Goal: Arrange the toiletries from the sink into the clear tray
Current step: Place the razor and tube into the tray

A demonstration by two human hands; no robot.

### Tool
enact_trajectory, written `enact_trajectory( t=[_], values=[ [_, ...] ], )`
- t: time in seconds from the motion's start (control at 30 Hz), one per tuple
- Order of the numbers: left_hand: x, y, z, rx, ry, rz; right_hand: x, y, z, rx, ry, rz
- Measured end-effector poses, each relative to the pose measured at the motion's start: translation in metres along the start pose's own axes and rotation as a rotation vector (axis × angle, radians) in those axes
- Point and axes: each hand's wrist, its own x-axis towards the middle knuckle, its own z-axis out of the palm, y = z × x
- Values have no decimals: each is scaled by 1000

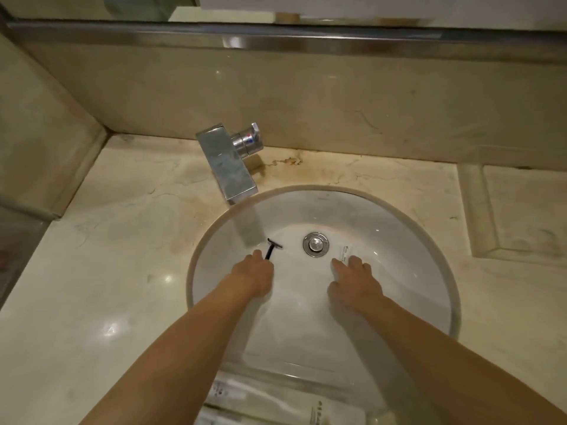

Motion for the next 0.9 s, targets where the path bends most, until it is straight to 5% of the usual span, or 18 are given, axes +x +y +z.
enact_trajectory(
  t=[0.17, 0.43, 0.9],
  values=[
    [2, 2, 0, 48, 59, 14, 10, 2, 10, -63, 116, 17],
    [-19, 2, -5, -4, 117, -3, -7, 7, 5, 362, 281, 42],
    [-90, -3, -24, -416, 157, 80, -94, -9, -15, 695, 264, -87]
  ],
)
